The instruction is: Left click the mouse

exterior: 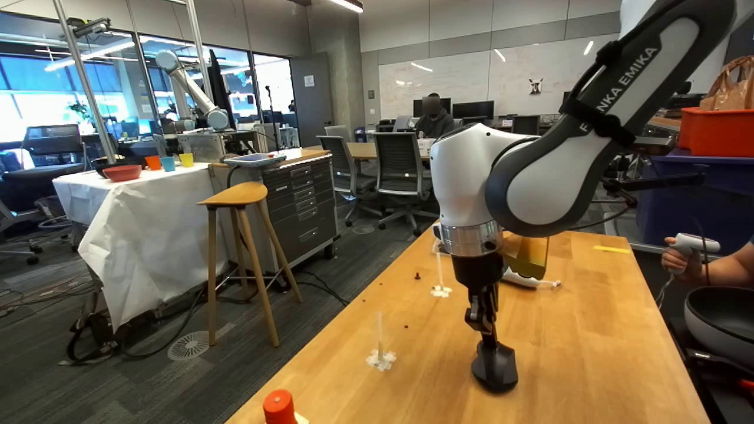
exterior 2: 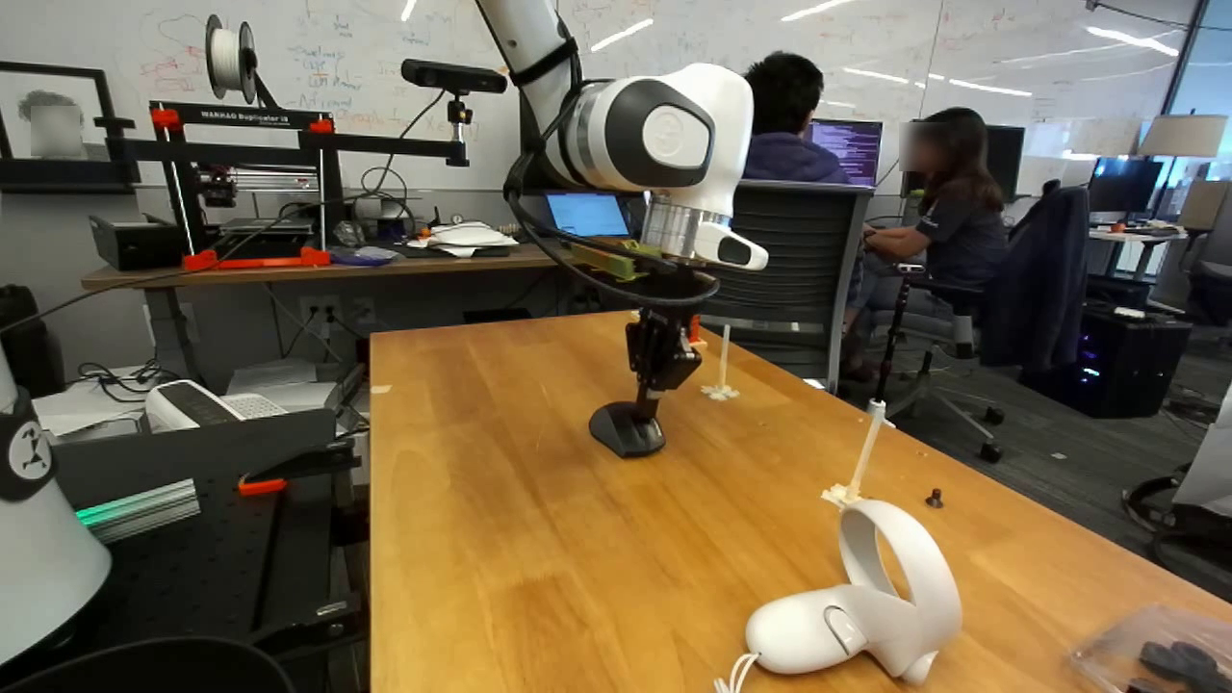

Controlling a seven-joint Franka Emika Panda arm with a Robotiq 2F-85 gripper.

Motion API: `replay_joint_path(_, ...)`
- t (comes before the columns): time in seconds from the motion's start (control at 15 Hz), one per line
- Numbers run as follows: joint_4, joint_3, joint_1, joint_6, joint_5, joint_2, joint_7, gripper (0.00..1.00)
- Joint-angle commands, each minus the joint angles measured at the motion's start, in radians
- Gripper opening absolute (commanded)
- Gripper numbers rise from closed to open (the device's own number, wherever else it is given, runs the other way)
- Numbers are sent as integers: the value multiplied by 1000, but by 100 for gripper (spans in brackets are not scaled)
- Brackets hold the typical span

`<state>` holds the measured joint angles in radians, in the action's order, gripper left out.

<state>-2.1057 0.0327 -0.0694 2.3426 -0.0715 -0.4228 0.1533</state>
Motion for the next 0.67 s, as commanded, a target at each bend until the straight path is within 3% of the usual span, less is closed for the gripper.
replay_joint_path(0.0, 26, -9, -9, -14, 13, -15, 9, 3)
replay_joint_path(0.6, 48, -8, -3, -45, 19, 63, 0, 2)
